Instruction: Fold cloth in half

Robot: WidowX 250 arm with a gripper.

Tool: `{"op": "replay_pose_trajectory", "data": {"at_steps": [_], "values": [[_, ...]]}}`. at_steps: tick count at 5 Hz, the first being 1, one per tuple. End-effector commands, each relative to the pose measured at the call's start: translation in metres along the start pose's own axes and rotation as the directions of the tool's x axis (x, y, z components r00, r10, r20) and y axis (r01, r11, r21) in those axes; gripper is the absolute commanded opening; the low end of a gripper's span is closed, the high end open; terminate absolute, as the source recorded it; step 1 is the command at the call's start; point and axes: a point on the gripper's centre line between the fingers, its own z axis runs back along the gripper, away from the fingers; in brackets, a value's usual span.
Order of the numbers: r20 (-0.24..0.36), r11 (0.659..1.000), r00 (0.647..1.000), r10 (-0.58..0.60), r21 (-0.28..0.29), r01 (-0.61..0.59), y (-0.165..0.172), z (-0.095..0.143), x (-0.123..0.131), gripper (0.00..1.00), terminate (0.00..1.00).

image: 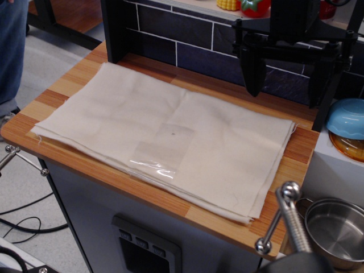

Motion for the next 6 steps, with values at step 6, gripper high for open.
{"op": "replay_pose_trajectory", "data": {"at_steps": [6], "values": [[0.031, 0.999, 0.999, 0.021, 0.049, -0.022, 0.021, -0.089, 0.036, 1.00, 0.00]]}}
